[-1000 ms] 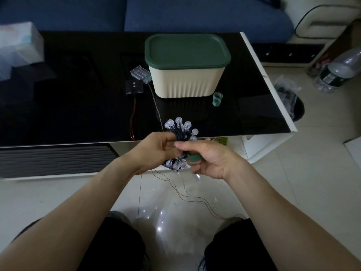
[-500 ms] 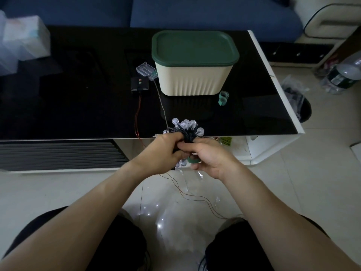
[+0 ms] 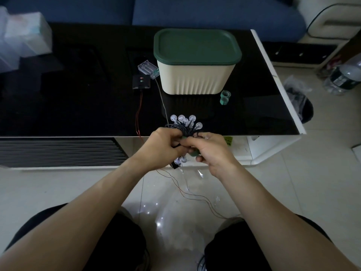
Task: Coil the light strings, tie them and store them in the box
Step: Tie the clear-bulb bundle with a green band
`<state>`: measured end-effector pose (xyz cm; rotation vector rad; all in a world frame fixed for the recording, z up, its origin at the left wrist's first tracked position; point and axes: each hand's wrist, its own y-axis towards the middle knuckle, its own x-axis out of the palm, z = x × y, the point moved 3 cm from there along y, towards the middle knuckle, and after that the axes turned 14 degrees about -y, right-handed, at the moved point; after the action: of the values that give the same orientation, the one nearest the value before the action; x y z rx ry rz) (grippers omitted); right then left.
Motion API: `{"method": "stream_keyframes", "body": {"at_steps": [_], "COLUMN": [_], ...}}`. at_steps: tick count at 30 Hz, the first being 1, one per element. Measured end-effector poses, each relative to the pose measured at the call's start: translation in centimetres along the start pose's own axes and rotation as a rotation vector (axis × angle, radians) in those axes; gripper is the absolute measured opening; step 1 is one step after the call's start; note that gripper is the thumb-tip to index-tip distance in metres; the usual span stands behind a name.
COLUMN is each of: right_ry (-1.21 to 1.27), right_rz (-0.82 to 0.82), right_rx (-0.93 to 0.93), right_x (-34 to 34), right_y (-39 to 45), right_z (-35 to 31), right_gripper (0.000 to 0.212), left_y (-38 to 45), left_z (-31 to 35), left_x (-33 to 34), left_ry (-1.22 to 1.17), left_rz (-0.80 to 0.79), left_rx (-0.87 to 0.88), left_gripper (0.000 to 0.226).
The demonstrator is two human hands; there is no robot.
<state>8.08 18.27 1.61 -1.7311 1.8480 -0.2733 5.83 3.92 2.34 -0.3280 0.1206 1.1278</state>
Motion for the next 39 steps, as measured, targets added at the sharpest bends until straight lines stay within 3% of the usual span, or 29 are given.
{"method": "stream_keyframes", "body": {"at_steps": [5,8,12,17,23,26,31,39], "right_ry": [-0.004,0.031,0.082,0.115,0.019,-0.048,-0.14,-0.062], "right_rz": [-0.032,-0.038,-0.052,-0.1,-0.141,-0.144,0.002,-0.007], "right_rx": [0.016,0.025,0.039,0.051,-0.014,-0.07,-0.167,-0.15], "right_x": [-0.1,-0.4,-0.8,-1.3,-1.5,-2.1,-2.6,-2.3], "right_y": [0.1,0.2,0.0,0.0,-0.2,-0.3,-0.6,-0.9], "right_z": [0.1,-0.1,-0.4,-0.5,-0.8,-1.1,-1.5,-1.2], "right_gripper": [0.009,0.016,0.017,0.019,0.014,0.011,0.009,0.006], "left_y": [-0.1,-0.1,-0.2,-0.2,0.0,0.0,0.0,0.2], "left_z": [0.1,0.2,0.4,0.6,0.1,0.3,0.2,-0.4], "left_x": [0.0,-0.2,-0.4,-0.6,-0.6,-0.6,-0.5,-0.4], "left_ry": [0.005,-0.098,-0.236,-0.439,-0.419,-0.479,-0.514,-0.404], "left_rz": [-0.018,-0.006,-0.028,-0.093,-0.014,-0.059,-0.088,-0.102], "left_rx": [-0.056,-0.126,-0.178,-0.228,-0.224,-0.241,-0.261,-0.203], "left_gripper": [0.004,0.016,0.003,0.057,0.034,0.043,0.035,0.02]}}
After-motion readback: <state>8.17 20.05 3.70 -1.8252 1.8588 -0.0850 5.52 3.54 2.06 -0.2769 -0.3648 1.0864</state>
